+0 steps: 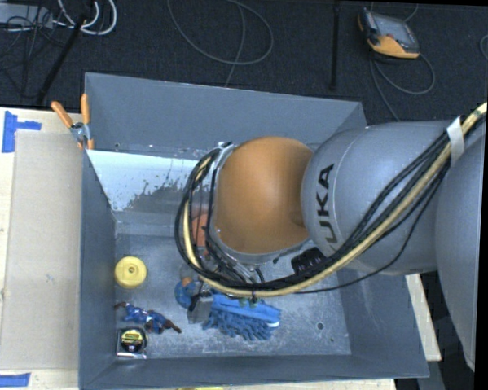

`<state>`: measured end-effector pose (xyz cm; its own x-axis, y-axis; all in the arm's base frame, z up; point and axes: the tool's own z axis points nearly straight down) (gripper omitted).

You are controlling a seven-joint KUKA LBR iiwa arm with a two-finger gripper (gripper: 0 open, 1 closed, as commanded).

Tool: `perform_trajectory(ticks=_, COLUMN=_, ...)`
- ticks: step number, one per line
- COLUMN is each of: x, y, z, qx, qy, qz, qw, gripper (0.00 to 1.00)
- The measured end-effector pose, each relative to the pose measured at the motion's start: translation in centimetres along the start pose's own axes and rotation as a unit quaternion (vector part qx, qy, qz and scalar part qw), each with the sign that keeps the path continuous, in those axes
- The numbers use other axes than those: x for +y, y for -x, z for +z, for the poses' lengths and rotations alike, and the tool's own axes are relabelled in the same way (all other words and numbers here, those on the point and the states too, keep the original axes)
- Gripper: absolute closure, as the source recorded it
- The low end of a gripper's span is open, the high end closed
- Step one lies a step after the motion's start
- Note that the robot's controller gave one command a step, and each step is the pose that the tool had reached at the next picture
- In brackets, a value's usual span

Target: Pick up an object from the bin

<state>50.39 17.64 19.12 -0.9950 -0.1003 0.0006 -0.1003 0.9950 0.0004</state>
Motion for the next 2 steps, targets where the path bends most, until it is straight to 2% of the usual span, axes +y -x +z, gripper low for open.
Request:
perform_trajectory(ticks=1, x=-1.5, y=-1.6, z=-0.3, qx=0.0009, qy=0.0, qz=0.001, qw=1.0, gripper=0.0)
perform_trajectory(ticks=2, x=-1.2, y=3.2, z=2.6, qx=-0.0036, qy=0.001, qz=-0.008, qw=1.0, gripper=0.0)
